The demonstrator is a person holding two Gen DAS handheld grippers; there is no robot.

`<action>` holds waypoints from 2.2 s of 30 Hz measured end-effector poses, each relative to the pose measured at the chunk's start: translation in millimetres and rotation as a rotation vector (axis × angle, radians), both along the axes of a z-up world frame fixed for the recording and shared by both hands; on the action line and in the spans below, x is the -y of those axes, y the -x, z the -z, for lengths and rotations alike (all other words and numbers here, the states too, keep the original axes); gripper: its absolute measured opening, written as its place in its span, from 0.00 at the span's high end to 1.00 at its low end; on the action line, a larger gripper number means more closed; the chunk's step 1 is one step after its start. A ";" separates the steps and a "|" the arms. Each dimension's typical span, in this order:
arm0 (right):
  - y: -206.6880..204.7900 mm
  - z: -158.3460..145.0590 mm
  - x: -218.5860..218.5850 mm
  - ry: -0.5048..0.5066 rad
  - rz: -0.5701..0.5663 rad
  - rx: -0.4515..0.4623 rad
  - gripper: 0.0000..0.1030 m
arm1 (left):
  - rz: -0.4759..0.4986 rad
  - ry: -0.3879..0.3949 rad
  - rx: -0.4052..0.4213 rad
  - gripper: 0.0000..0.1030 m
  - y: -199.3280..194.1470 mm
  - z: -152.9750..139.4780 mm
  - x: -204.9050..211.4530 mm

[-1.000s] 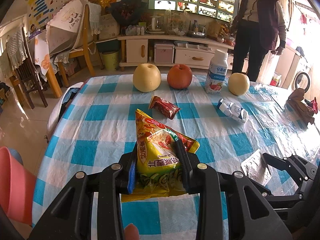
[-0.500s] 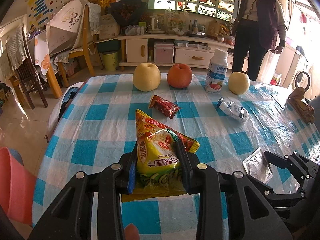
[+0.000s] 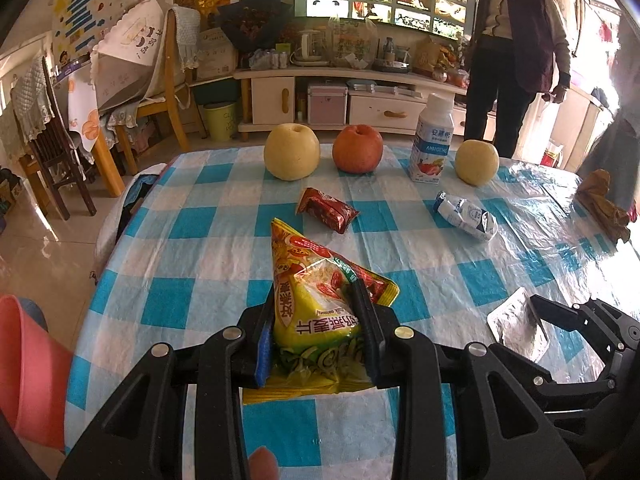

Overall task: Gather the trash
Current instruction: 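Grasp the silver foil tray with the right gripper while the left gripper holds the yellow bag, then carry the yellow bag and foil tray with both grippers over the pink bucket, then open the left gripper to drop the yellow bag while the right gripper drops the tray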

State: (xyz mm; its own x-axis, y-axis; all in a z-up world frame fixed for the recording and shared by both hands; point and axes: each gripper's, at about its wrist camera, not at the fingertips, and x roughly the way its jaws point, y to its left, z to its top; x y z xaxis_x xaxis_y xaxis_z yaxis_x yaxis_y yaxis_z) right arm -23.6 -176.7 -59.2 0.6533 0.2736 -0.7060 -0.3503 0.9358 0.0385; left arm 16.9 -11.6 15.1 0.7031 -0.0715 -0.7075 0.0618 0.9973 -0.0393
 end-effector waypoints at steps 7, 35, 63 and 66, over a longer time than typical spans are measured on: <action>0.7 -0.3 0.9 0.000 -0.003 0.002 0.38 | -0.003 -0.006 -0.004 0.65 3.3 0.1 0.0; 16.6 -58.0 -94.7 0.001 -0.203 0.087 0.38 | -0.156 -0.020 0.047 0.65 68.7 -42.2 -88.7; 42.4 -104.8 -428.6 -0.022 -0.679 0.130 0.38 | -0.603 -0.047 0.024 0.65 151.3 -39.1 -372.6; 41.2 -96.9 -449.0 -0.008 -0.701 0.117 0.38 | -0.614 -0.024 0.000 0.65 148.7 -27.0 -390.4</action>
State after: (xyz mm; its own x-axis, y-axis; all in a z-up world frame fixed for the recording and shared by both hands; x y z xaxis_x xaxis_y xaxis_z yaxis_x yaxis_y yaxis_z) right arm -64.8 272.3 37.8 0.3923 0.6624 -0.6382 -0.8723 0.4880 -0.0297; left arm -131.8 378.8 42.1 0.6109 0.3624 -0.7039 -0.5240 0.8516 -0.0163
